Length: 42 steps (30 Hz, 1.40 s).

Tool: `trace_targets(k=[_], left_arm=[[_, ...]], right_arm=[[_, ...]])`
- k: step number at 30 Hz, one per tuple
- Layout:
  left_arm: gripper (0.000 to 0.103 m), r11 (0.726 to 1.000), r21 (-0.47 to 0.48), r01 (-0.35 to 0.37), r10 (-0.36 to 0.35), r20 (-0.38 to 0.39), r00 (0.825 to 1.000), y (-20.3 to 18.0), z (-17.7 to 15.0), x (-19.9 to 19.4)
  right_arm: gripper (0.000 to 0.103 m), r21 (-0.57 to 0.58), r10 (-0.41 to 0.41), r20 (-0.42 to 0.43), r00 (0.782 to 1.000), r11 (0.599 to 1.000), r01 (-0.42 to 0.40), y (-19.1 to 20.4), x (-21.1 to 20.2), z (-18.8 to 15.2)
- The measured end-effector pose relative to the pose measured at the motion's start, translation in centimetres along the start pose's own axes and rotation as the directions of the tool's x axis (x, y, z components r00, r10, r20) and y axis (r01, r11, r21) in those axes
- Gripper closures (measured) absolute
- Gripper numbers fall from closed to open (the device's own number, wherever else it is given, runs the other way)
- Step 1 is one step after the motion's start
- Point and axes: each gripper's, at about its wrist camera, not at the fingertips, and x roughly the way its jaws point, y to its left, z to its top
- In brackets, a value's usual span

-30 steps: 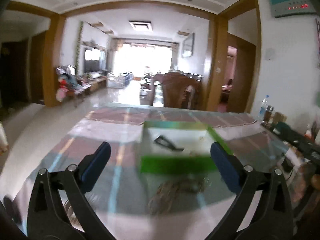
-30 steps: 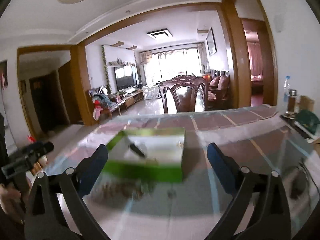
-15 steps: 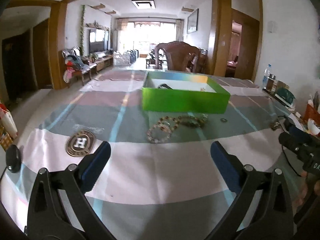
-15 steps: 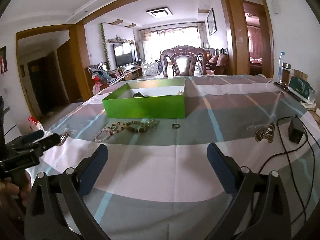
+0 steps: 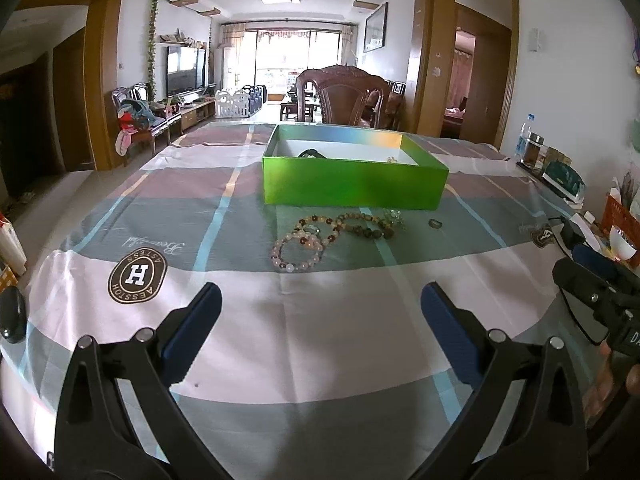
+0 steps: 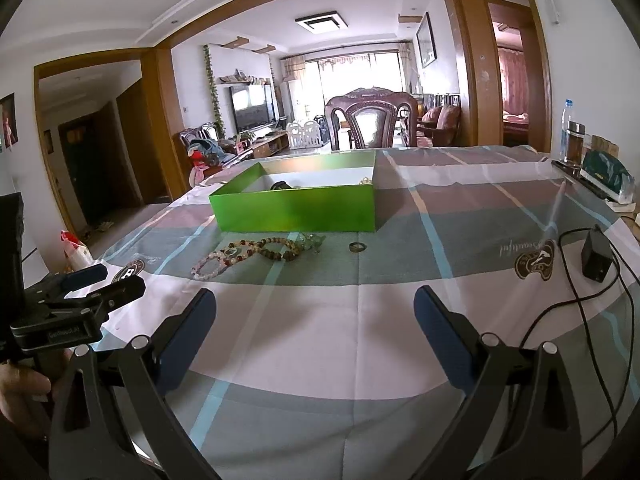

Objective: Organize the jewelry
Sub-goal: 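Withdraw both tools from the green box, then close the right tool on the black ring while the left tool closes on the clear bead bracelet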

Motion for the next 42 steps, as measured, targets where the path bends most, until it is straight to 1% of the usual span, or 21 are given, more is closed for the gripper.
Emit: trace_targets(k=[13,16,19,20,22,24,25,26,27,29,31,32,33,35,36,38,40,41,42], left_arm=[[0.004,1.0,0.001,0.0,0.0,-0.01,1.0,0.1,0.0,0.5],[0.004,1.0,0.001,0.0,0.0,-0.011,1.0,0.1,-0.1,0.5],[0.004,1.0,-0.002,0.002,-0.002,-0.015,1.0,0.2,-0.1,0.8],[0.004,1.0,-0.002,0.001,-0.001,-0.015,1.0,0.3,-0.1,0.9],[0.004,1.0,-0.006,0.001,-0.001,-0.016,1.0,0.4,-0.1,1.1],[0.004,1.0,-0.011,0.004,-0.004,-0.016,1.0,0.6,-0.1,1.1],[0.004,1.0,-0.011,0.004,-0.005,-0.016,1.0,0.6,-0.1,1.2],[0.004,1.0,-0.009,0.003,-0.003,-0.017,1.0,0.6,-0.1,1.2],[0.004,1.0,-0.009,0.0,0.0,-0.018,1.0,0.7,-0.1,1.2],[0.004,1.0,-0.014,0.0,0.0,-0.018,1.0,0.9,0.0,1.1],[0.004,1.0,-0.016,-0.002,0.001,-0.019,1.0,1.2,0.0,1.1],[0.004,1.0,-0.016,-0.004,0.003,-0.019,1.0,1.3,0.1,1.2],[0.004,1.0,-0.016,-0.007,0.007,-0.02,1.0,1.5,0.2,1.2],[0.004,1.0,-0.02,-0.011,0.011,-0.023,1.0,1.6,0.4,1.4],[0.004,1.0,-0.023,-0.012,0.012,-0.025,1.0,1.8,0.5,1.5],[0.004,1.0,-0.025,-0.011,0.01,-0.03,1.0,2.0,0.6,1.7],[0.004,1.0,-0.022,-0.012,0.011,-0.037,0.999,1.9,0.8,1.9],[0.004,1.0,-0.02,-0.012,0.011,-0.039,0.999,1.9,0.8,2.1],[0.004,1.0,-0.019,-0.012,0.011,-0.042,0.999,1.9,0.9,2.2]], right_arm=[[0.006,0.005,-0.004,-0.012,1.0,1.0,0.004,-0.2,0.5,-0.1],[0.006,0.003,-0.013,-0.031,0.999,1.0,0.013,-0.4,1.1,-0.2],[0.006,-0.008,-0.037,-0.089,0.995,0.999,0.036,-0.8,3.0,1.1],[0.008,-0.01,-0.037,-0.103,0.994,0.999,0.036,-1.1,4.0,1.8],[0.011,-0.007,-0.07,-0.13,0.989,0.998,0.069,-2.1,6.2,3.6],[0.018,-0.043,-0.086,-0.158,0.984,0.996,0.08,-2.4,8.8,5.1],[0.021,-0.075,-0.102,-0.188,0.977,0.993,0.089,-2.4,10.9,5.8],[0.03,-0.093,-0.109,-0.217,0.97,0.992,0.091,-2.5,12.5,6.1],[0.04,-0.103,-0.106,-0.266,0.958,0.991,0.081,-2.6,14.7,6.3],[0.045,-0.107,-0.103,-0.308,0.946,0.992,0.073,-2.8,17.2,6.5],[0.049,-0.122,-0.132,-0.339,0.931,0.988,0.095,-3.0,19.5,6.3],[0.053,-0.124,-0.135,-0.35,0.927,0.988,0.097,-3.0,20.1,6.2],[0.055,-0.121,-0.135,-0.371,0.919,0.988,0.096,-3.1,20.9,5.9],[0.062,-0.116,-0.139,-0.405,0.904,0.988,0.101,-3.3,22.0,5.5],[0.064,-0.113,-0.141,-0.415,0.899,0.988,0.103,-3.4,22.3,5.3],[0.066,-0.112,-0.139,-0.407,0.903,0.989,0.101,-3.5,22.5,5.1],[0.069,-0.108,-0.133,-0.411,0.902,0.989,0.097,-3.6,22.6,5.2],[0.078,-0.11,-0.13,-0.412,0.902,0.99,0.093,-3.6,22.6,5.2],[0.082,-0.114,-0.127,-0.413,0.902,0.99,0.087,-3.5,22.5,5.2]])
